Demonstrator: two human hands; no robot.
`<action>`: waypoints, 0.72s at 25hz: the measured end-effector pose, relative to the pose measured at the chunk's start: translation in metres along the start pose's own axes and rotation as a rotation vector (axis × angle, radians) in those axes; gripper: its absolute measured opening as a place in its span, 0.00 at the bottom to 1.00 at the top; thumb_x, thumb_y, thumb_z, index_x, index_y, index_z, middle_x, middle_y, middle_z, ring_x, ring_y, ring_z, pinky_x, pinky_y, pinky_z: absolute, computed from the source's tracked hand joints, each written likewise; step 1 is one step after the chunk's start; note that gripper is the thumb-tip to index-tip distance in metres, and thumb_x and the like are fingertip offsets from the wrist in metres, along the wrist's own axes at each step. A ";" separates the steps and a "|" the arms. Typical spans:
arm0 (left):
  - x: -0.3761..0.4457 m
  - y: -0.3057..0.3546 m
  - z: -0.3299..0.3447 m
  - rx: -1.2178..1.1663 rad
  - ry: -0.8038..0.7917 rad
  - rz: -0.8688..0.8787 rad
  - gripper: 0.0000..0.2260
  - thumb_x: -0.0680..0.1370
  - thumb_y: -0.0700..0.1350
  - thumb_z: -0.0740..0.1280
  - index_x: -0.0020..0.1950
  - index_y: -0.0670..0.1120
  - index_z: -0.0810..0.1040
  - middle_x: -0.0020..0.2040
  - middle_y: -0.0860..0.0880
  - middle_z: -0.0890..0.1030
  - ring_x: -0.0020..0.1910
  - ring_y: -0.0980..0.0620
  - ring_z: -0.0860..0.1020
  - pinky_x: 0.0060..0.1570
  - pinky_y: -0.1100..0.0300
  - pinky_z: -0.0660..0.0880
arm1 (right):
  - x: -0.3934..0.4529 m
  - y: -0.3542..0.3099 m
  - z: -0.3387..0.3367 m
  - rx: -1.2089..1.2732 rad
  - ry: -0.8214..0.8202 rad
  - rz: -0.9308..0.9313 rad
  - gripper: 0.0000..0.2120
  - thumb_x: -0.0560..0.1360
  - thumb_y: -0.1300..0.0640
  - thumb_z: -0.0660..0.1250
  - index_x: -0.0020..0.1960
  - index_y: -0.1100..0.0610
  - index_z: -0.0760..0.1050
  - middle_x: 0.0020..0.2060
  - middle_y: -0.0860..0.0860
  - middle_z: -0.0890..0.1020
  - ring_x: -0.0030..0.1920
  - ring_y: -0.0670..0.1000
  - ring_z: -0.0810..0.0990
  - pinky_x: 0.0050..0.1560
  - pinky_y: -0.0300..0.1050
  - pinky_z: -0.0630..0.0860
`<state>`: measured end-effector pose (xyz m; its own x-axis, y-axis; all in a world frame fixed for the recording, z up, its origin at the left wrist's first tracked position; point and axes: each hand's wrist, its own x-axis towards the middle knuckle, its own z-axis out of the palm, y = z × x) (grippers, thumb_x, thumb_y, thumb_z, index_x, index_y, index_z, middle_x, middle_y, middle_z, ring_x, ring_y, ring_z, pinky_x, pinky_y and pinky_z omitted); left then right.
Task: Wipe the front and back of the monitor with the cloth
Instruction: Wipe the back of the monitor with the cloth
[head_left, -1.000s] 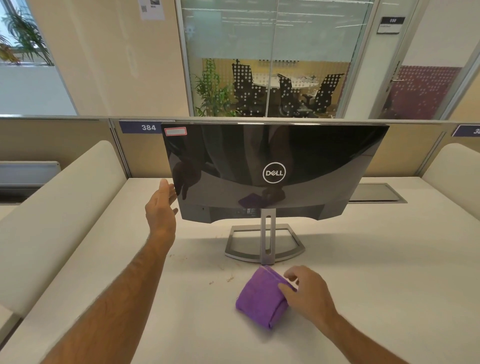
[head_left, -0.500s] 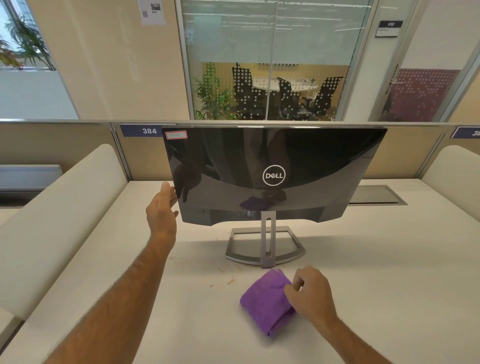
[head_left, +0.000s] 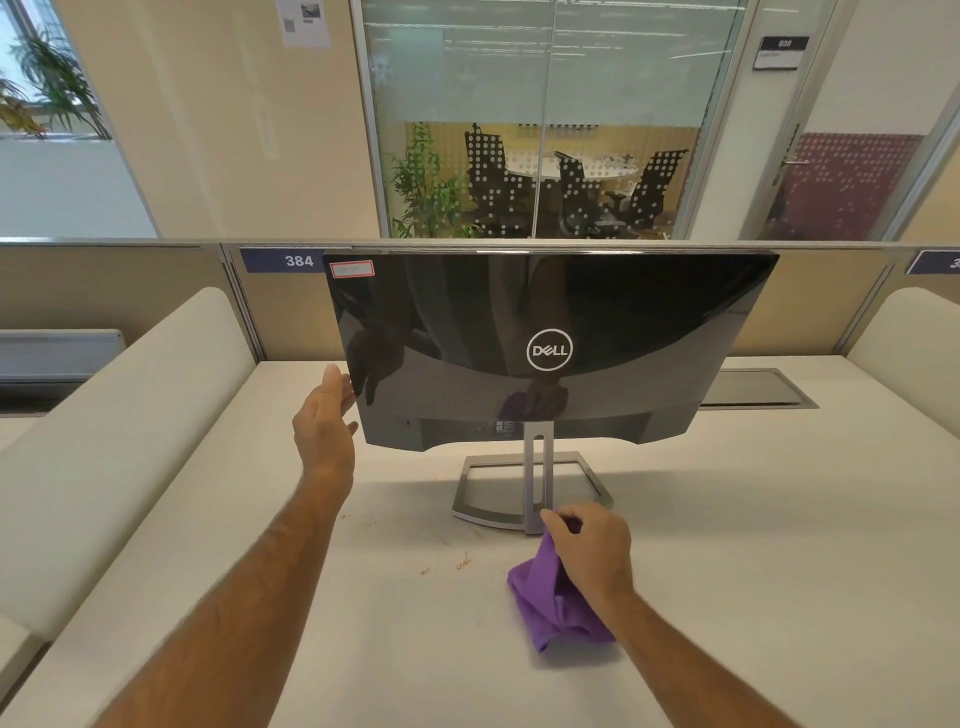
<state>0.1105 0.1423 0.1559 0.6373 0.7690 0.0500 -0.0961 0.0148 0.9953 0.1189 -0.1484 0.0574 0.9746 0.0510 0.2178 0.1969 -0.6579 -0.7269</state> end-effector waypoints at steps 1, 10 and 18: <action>0.000 0.000 0.000 0.004 -0.001 0.002 0.27 0.79 0.65 0.56 0.68 0.48 0.76 0.66 0.50 0.79 0.63 0.49 0.77 0.65 0.44 0.72 | 0.003 0.001 0.003 -0.040 -0.029 -0.037 0.07 0.76 0.52 0.71 0.50 0.55 0.84 0.41 0.47 0.83 0.40 0.44 0.76 0.41 0.28 0.67; 0.002 -0.002 0.000 -0.008 0.005 0.003 0.27 0.79 0.65 0.57 0.67 0.48 0.76 0.65 0.51 0.79 0.63 0.48 0.77 0.66 0.44 0.72 | 0.007 0.004 0.016 -0.228 -0.173 -0.100 0.20 0.79 0.45 0.63 0.67 0.53 0.75 0.52 0.48 0.75 0.47 0.45 0.73 0.51 0.33 0.73; 0.001 -0.003 0.000 -0.005 0.004 0.017 0.26 0.79 0.64 0.57 0.67 0.48 0.76 0.65 0.51 0.78 0.63 0.49 0.77 0.65 0.45 0.72 | -0.003 -0.009 0.035 -0.372 -0.333 0.130 0.35 0.75 0.36 0.63 0.77 0.46 0.56 0.60 0.49 0.72 0.58 0.50 0.72 0.58 0.49 0.73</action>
<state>0.1113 0.1436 0.1533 0.6327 0.7715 0.0666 -0.1105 0.0048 0.9939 0.1179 -0.1165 0.0403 0.9814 0.1481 -0.1224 0.0800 -0.8943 -0.4403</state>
